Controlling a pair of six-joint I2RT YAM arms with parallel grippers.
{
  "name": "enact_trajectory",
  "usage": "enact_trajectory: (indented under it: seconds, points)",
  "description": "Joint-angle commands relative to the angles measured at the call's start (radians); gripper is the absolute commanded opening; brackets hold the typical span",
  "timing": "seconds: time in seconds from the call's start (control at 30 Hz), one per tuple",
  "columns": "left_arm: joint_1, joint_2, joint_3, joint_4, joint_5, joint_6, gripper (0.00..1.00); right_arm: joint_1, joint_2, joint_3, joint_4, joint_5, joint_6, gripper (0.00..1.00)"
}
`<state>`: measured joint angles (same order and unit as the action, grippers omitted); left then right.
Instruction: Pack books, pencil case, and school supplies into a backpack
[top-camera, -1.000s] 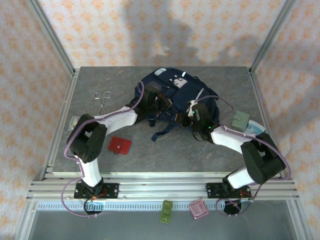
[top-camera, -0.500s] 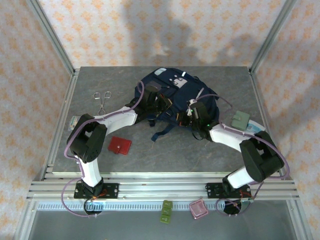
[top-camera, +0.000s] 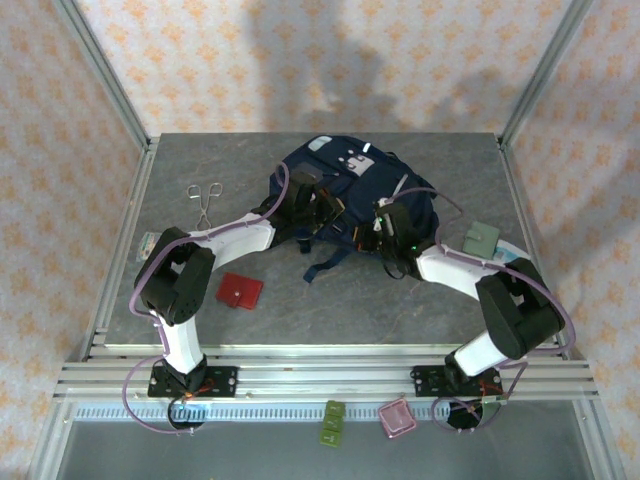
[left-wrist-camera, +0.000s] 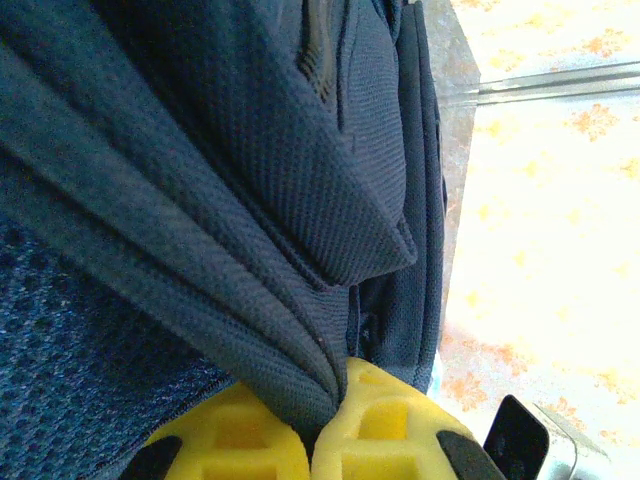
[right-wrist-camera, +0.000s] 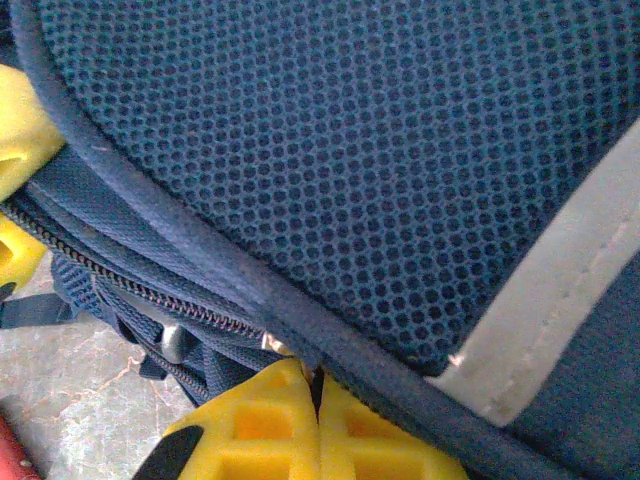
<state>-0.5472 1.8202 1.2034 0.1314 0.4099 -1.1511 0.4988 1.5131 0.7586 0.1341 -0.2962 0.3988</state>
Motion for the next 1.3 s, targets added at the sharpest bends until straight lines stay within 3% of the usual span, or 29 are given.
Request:
enact_trajectory:
  seconds: [0.0,0.27,0.53,0.67,0.87,1.0,1.2,1.23,1.27]
  points:
    - [0.035,-0.059,0.004,0.089,0.020,0.030,0.00,-0.033,-0.026,0.035,-0.192,0.168,0.017,0.00]
    - [0.099,-0.085,-0.041,0.055,-0.005,0.087,0.00,-0.087,-0.057,0.033,-0.461,0.246,0.011,0.00]
    - [0.110,-0.072,-0.047,0.049,-0.010,0.114,0.00,-0.133,-0.110,0.060,-0.522,0.418,0.002,0.00]
    - [0.117,-0.053,-0.013,0.004,-0.020,0.162,0.00,-0.120,-0.144,0.062,-0.502,0.365,-0.043,0.00]
    - [0.120,-0.008,0.081,-0.080,-0.019,0.270,0.00,-0.023,-0.196,0.055,-0.495,0.258,-0.078,0.00]
    - [0.128,0.047,0.177,-0.160,-0.031,0.365,0.00,0.063,-0.197,0.063,-0.463,0.182,-0.064,0.00]
    - [0.147,0.082,0.248,-0.154,-0.048,0.432,0.00,0.136,-0.151,0.100,-0.345,0.071,-0.013,0.00]
    - [0.149,0.082,0.254,-0.160,-0.057,0.435,0.06,0.136,-0.136,0.103,-0.318,0.048,0.002,0.00]
    - [0.151,0.082,0.256,-0.165,-0.064,0.434,0.20,0.136,-0.118,0.111,-0.292,0.029,0.021,0.00]
